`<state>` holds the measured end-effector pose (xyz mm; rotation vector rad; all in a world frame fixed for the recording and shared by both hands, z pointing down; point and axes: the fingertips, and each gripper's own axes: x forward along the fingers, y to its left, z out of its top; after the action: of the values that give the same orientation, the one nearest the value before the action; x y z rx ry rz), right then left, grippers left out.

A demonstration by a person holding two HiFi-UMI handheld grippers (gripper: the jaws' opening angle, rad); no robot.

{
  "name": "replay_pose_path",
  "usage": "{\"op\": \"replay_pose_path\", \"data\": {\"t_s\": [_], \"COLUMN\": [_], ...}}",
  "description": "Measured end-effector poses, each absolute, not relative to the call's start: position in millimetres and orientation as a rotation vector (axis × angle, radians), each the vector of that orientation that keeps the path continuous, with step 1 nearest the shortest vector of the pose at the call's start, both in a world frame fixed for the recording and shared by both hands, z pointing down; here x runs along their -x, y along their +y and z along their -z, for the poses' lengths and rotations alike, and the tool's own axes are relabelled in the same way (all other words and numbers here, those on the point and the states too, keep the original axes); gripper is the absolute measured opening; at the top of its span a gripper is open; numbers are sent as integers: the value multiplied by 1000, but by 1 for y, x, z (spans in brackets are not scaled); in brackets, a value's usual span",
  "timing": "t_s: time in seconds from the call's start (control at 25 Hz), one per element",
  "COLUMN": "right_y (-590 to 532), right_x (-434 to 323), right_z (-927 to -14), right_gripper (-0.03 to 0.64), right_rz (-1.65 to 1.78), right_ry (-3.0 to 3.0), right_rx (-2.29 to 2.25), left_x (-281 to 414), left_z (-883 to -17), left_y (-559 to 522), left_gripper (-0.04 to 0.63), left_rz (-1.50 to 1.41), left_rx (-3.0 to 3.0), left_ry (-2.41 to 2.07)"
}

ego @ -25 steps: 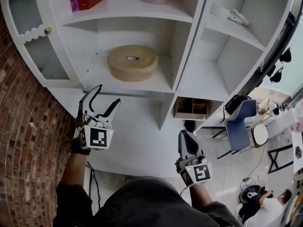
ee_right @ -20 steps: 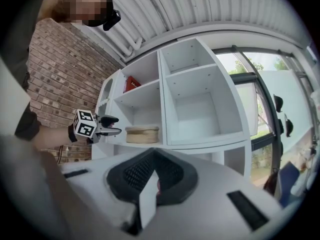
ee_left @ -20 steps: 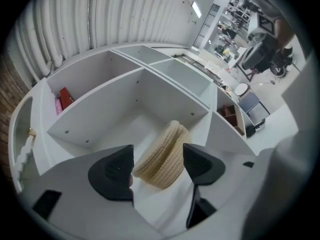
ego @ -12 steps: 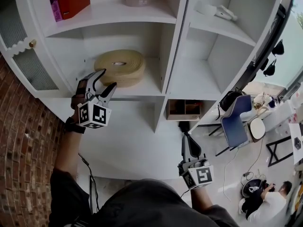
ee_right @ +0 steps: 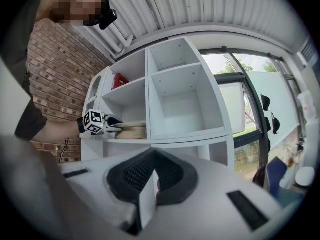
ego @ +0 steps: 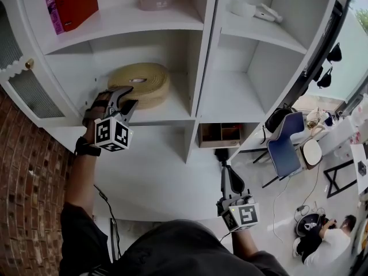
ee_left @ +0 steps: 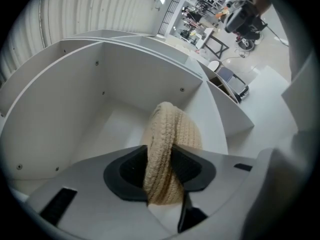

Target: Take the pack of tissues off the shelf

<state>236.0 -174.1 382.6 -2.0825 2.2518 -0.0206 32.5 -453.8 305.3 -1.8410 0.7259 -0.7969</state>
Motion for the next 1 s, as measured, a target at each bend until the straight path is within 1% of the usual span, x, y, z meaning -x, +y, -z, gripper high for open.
{"op": "replay_pose_path", "data": {"t_s": [0.04,0.24,0.64,1.0], "right_y": [-175,-176,-175,-170], "right_x": [-236,-237,-225,-194], "right_z": [-383,-385,-375,-368], "right_gripper": [0,0,0,0], "right_rz": [23,29,4,-25], "right_ry": [2251,2255,2297,2376], "right_rx": [2083,2079,2011,1906], "left_x": [-33,-31,-14,17], "left_z": [-305,-305,-296,-291], "left_y": [-454,-451,-416,-365], "left_gripper": [141,112,103,97], "left_rz": [808,855,821,779], "left_rx": [1837,1834,1870,1888], "left_ry": [720,686,723,771]}}
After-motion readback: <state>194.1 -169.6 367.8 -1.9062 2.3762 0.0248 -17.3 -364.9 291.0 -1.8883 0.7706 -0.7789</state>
